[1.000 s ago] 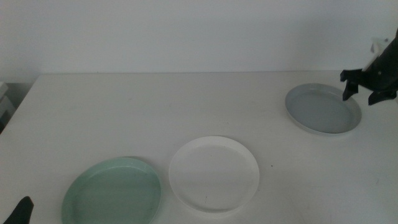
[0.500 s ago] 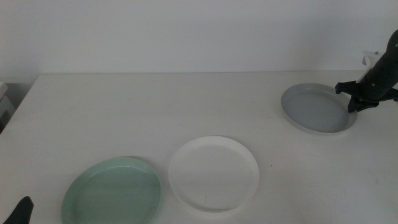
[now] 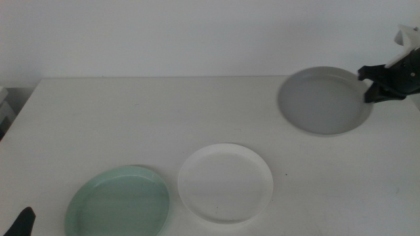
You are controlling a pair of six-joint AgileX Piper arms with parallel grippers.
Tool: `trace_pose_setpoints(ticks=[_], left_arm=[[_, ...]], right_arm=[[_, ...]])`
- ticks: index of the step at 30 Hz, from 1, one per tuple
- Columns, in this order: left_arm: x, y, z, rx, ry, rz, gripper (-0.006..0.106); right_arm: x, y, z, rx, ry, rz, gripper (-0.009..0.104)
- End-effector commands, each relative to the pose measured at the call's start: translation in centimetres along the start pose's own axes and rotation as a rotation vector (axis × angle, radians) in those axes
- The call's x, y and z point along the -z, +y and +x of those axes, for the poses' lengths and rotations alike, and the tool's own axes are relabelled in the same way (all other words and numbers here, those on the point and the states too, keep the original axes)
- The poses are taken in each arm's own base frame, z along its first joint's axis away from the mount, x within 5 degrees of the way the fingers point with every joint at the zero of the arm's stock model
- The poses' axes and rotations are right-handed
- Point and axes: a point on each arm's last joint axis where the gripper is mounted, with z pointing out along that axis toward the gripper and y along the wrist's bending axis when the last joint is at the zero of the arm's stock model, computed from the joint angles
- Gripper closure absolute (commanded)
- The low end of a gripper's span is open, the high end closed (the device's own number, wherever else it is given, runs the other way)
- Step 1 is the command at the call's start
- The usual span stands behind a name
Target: Stack the three bowls on top of each other.
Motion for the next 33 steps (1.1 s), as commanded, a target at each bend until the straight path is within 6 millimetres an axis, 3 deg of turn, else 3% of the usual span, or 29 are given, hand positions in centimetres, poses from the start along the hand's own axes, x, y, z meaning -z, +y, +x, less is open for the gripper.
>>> trace_pose_setpoints(ticks=[1,4,9,16,20,25,29,33], left_arm=[[0.2,0.0,-0.9,0.020,-0.091,0.006,0.013],[0.2,0.0,-0.9,0.020,-0.091,0.006,0.013],[0.2,0.0,-0.9,0.020,-0.091,0.006,0.013],[0.2,0.0,-0.9,0.020,-0.091,0.006,0.013],[0.2,0.0,-0.9,0.020,-0.091,0.006,0.013],[0.2,0.0,-0.9,0.020,-0.091,0.006,0.013],[0.2,0.0,-0.9,0.020,-0.091,0.006,0.013],[0.2,0.0,-0.9,0.020,-0.091,0.006,0.013]], right_arm=[[3.7,3.4,0.8,0.036,-0.115,-0.093,0.096],[3.4,6.5,3.0,0.068,-0.071,-0.164,0.096],[1.2,11.7,6.7,0.180,0.014,-0.229,0.096],[-1.1,15.4,9.8,0.240,0.039,-0.257,0.096],[-2.6,16.5,10.6,0.248,0.058,-0.266,0.096],[-4.5,16.6,11.3,0.251,0.111,-0.256,0.096],[-4.7,16.5,11.4,0.253,0.110,-0.251,0.095],[-4.7,16.5,11.4,0.253,0.110,-0.251,0.086]])
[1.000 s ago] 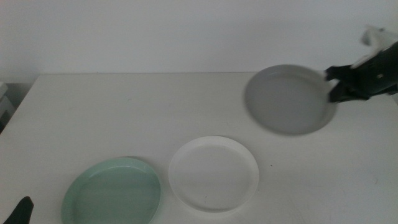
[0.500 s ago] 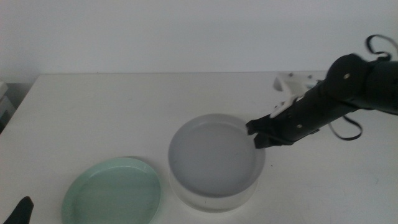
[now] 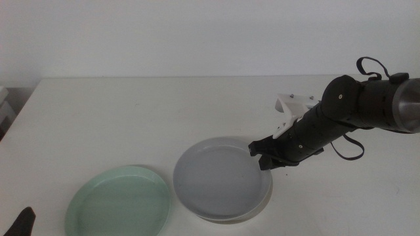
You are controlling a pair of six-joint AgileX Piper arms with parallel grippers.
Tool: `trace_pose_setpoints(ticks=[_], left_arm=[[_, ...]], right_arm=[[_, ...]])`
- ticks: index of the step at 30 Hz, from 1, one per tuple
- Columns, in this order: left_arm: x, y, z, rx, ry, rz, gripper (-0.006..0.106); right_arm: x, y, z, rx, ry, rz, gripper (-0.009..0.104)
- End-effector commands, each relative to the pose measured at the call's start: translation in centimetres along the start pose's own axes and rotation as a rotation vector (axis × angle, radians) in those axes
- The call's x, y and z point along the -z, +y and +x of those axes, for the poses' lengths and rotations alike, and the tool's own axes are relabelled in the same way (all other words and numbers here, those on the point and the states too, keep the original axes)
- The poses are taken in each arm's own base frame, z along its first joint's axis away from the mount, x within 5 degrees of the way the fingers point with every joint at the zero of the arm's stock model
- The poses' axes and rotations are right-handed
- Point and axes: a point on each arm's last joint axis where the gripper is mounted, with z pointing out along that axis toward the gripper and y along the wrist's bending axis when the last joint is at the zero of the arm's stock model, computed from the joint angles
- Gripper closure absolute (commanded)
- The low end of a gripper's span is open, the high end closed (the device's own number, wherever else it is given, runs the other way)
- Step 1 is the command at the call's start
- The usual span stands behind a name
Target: Stack the three bowls on top of each other.
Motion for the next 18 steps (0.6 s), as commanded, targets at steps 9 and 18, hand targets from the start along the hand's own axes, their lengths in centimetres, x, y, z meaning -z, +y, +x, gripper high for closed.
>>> trace_pose_setpoints(ticks=[9,18], left_arm=[[0.2,0.0,-0.9,0.020,-0.091,0.006,0.013],[0.2,0.0,-0.9,0.020,-0.091,0.006,0.013]], right_arm=[[2.8,1.2,-1.2,0.041,-0.104,-0.024,0.049],[11.9,3.8,-1.2,0.217,-0.282,-0.041,0.042]])
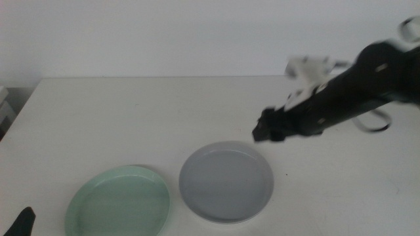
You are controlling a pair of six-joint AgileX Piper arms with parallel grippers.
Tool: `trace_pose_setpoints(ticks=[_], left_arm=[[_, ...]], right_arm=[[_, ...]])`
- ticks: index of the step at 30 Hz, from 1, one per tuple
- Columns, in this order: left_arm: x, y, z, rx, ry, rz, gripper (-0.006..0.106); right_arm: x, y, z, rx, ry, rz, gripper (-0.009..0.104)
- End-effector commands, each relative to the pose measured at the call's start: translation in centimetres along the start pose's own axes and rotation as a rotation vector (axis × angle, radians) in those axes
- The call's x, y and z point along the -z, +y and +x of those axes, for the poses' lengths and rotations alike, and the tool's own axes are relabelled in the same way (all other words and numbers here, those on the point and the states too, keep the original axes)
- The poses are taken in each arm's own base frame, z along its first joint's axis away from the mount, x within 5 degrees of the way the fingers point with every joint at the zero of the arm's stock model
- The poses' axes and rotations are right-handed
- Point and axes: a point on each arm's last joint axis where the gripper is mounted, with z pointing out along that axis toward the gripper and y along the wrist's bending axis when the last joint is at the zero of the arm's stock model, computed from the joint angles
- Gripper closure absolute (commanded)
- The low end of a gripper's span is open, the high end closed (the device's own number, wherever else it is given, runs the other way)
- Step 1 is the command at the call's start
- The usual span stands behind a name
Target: Stack the three bowls on top of each other.
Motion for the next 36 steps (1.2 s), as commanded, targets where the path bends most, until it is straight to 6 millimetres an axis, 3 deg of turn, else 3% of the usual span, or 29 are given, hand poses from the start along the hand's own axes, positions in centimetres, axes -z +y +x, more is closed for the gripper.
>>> trace_pose_setpoints(ticks=[1,4,7,16,20,26,36], left_arm=[[0.2,0.0,-0.9,0.020,-0.091,0.006,0.013],[0.2,0.0,-0.9,0.020,-0.091,0.006,0.013],[0.2,0.0,-0.9,0.020,-0.091,0.006,0.013],[0.2,0.0,-0.9,0.020,-0.091,0.006,0.013],[0.2,0.0,-0.9,0.020,-0.091,0.006,0.013],[0.2,0.0,-0.9,0.020,-0.091,0.006,0.013],[0.2,0.0,-0.9,0.020,-0.091,0.006,0.013]], right_arm=[[5.6,1.7,-1.4,0.092,-0.158,-0.007,0.042],[10.1,3.0,-0.7,0.145,-0.235,-0.016,0.042],[13.2,3.8,1.3,0.173,-0.284,-0.028,0.042],[20.3,3.8,10.5,0.253,-0.533,0.007,0.042],[22.4,3.3,13.9,0.247,-0.615,0.062,0.042],[23.1,2.2,16.3,0.223,-0.614,0.155,0.042],[23.1,2.2,16.2,0.232,-0.623,0.159,0.042]])
